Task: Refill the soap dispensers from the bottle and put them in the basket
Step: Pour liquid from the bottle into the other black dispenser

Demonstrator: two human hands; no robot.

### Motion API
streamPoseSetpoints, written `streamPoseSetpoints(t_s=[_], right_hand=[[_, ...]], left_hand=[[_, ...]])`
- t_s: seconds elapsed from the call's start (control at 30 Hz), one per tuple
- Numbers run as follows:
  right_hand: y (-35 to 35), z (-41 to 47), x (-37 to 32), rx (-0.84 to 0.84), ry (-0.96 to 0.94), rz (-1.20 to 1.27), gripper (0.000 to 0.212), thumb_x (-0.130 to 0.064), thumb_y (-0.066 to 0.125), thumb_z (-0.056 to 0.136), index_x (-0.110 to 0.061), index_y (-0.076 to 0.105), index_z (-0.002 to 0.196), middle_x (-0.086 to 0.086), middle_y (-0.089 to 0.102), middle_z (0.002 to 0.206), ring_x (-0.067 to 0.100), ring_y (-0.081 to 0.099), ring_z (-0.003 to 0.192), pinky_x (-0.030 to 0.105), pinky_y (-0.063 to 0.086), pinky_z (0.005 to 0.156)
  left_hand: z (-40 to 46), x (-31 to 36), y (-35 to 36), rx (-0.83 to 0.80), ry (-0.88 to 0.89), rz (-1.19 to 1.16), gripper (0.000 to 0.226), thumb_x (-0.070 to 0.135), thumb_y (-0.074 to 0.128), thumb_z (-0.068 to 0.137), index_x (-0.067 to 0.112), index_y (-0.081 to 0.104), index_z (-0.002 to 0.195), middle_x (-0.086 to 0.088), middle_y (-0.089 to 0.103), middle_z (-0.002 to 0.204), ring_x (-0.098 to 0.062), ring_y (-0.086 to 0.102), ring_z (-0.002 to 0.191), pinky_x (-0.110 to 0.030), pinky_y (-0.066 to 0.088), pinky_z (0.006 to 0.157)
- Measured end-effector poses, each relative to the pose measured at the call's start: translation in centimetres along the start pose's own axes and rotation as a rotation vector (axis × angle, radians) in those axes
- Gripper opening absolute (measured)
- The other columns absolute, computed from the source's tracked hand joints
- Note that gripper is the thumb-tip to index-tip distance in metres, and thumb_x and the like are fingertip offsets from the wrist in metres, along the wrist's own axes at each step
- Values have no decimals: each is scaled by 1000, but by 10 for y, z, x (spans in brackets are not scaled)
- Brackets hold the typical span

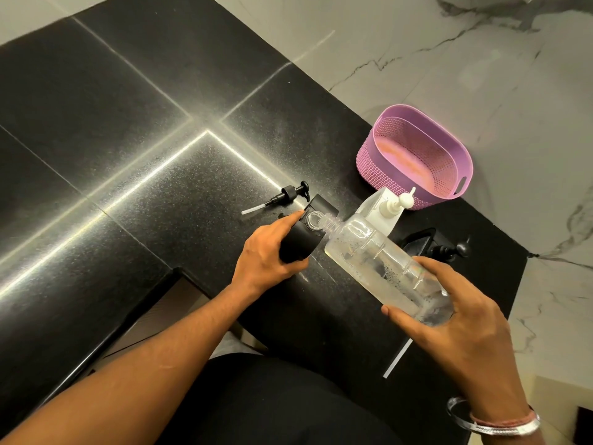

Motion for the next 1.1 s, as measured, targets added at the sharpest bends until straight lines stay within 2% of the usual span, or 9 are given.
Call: streamPoseSetpoints(t_s=[0.23, 0.33, 0.53, 0.67, 0.87, 1.1], right_hand=[[-1, -1, -1, 6, 3, 0, 86, -64, 83, 67, -28, 58, 141, -3, 68, 125, 13, 64, 104, 29, 63, 73], [-1, -1, -3, 5, 0, -5, 85, -64, 83, 68, -28, 58, 140, -4, 68, 125, 11, 63, 104, 24, 60, 72], [-1, -1, -3, 2, 2, -17, 85, -64, 83, 68, -28, 58, 141, -3, 69, 125, 12, 64, 103, 29, 63, 73], [-1, -1, -4, 4, 4, -29, 86, -64, 84, 68, -27, 58, 141, -2, 69, 125, 11, 62, 101, 26, 61, 73], [-1, -1, -4, 1, 4, -14, 85, -63, 84, 68, -26, 59, 141, -1, 70, 125, 13, 65, 103, 29, 63, 74], [-1, -1, -4, 2, 4, -20, 85, -64, 83, 68, -27, 59, 140, -2, 69, 125, 12, 64, 103, 29, 63, 74]], left_hand=[[0, -1, 0, -10, -6, 4, 91, 34, 93, 76, 26, 48, 155, 3, 69, 133, -20, 65, 108, -34, 50, 97], [-1, 0, 0, 0, -12, 10, 91, 33, 93, 76, 26, 49, 155, 3, 70, 130, -17, 63, 107, -32, 50, 95], [-1, -2, 0, -10, -23, 8, 90, 36, 92, 77, 27, 48, 155, 4, 70, 128, -20, 65, 105, -35, 52, 94], [-1, -2, 0, -13, -23, 0, 91, 36, 92, 77, 30, 46, 156, 4, 70, 128, -20, 65, 106, -36, 52, 94], [0, -1, 0, -10, -20, 9, 91, 36, 91, 77, 30, 47, 156, 4, 70, 128, -19, 65, 106, -31, 49, 94], [-1, -1, -1, -11, -16, 11, 91, 36, 91, 77, 30, 46, 155, 5, 69, 127, -20, 65, 105, -36, 52, 94]])
Point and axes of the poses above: each hand's wrist, its own z-axis towards the middle knuckle, its own y-axis out of the palm, x = y × z, the point moved 2 cm from there along z, towards the middle knuckle
